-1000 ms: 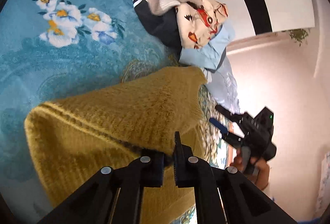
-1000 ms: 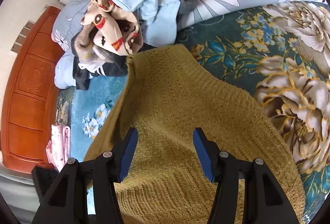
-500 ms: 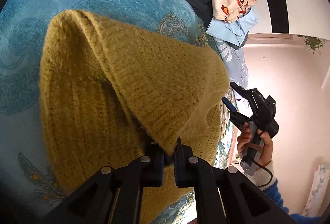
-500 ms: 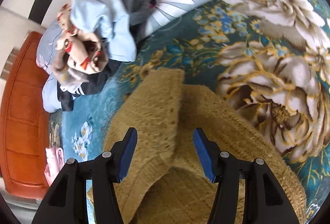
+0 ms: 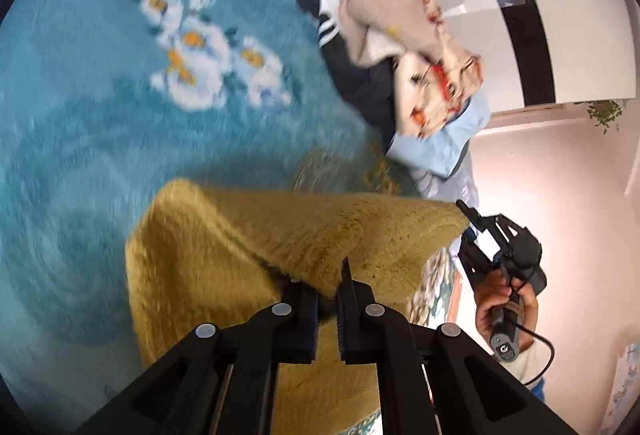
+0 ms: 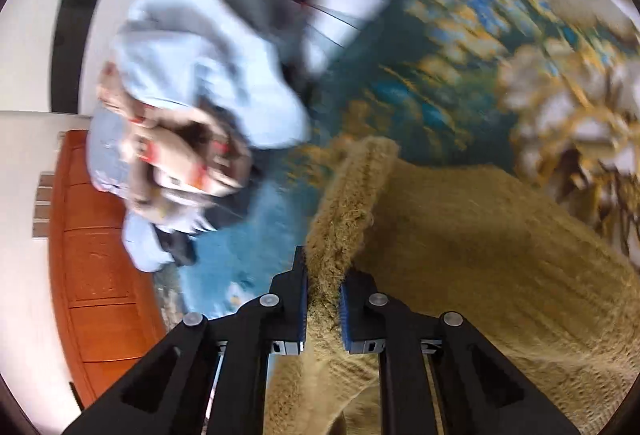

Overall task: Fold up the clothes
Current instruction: 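Fold the lifted vest edge over the body with the left gripper while the right gripper pins it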

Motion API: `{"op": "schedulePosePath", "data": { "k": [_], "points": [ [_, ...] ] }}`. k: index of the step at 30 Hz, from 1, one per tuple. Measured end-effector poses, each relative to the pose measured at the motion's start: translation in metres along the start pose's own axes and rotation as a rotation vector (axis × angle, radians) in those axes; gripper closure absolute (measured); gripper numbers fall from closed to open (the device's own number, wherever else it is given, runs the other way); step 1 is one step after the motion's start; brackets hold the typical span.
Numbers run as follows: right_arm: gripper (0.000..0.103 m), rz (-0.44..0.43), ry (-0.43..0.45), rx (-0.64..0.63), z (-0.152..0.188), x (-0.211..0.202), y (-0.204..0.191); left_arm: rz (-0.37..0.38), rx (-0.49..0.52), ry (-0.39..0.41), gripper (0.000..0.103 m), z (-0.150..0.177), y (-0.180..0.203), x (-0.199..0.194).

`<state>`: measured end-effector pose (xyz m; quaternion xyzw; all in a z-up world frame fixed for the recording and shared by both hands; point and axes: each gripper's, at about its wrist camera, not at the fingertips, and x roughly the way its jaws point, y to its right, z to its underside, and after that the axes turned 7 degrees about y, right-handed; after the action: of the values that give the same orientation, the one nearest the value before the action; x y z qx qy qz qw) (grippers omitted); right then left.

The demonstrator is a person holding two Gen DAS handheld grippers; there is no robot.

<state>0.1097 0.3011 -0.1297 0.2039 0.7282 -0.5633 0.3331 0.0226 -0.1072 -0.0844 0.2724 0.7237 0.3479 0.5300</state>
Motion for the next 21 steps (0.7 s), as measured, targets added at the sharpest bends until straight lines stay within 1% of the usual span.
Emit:
{"op": "schedulePosePath", "data": {
  "k": [2, 3, 5, 6, 8, 10, 13, 17, 19, 21],
  "points": [
    [0.094, -0.134, 0.050, -0.013, -0.013, -0.020, -0.031, 0.029, 0.039, 0.062, 0.096, -0.024, 0.022, -0.016],
    [0.094, -0.184, 0.074, -0.040, -0.017, -0.030, -0.046, 0.042, 0.059, 0.091, 0.096, -0.036, 0.033, -0.024],
    [0.094, -0.203, 0.098, -0.120, -0.018, -0.045, -0.066, 0.034, 0.116, 0.100, 0.096, -0.036, 0.043, -0.037],
    [0.094, -0.205, 0.104, -0.157, -0.016, -0.050, -0.073, 0.027, 0.124, 0.081, 0.096, -0.030, 0.040, -0.040],
    [0.094, -0.184, 0.091, -0.187, -0.009, -0.056, -0.067, -0.001, 0.094, 0.012, 0.096, -0.007, 0.022, -0.035],
    [0.094, -0.152, 0.064, -0.203, 0.003, -0.062, -0.047, -0.028, 0.065, -0.056, 0.096, 0.016, 0.005, -0.031],
    [0.094, -0.096, 0.032, -0.220, 0.024, -0.073, -0.008, -0.035, 0.100, -0.109, 0.096, 0.047, 0.009, -0.038],
    [0.094, -0.063, 0.017, -0.161, 0.048, -0.114, 0.051, -0.044, 0.147, -0.179, 0.096, 0.089, 0.014, -0.048],
    [0.094, -0.059, 0.020, -0.130, 0.055, -0.136, 0.070, -0.048, 0.171, -0.214, 0.096, 0.110, 0.016, -0.053],
    [0.094, -0.045, 0.023, -0.148, 0.065, -0.155, 0.081, -0.055, 0.196, -0.237, 0.096, 0.125, 0.019, -0.058]
  ]
}}
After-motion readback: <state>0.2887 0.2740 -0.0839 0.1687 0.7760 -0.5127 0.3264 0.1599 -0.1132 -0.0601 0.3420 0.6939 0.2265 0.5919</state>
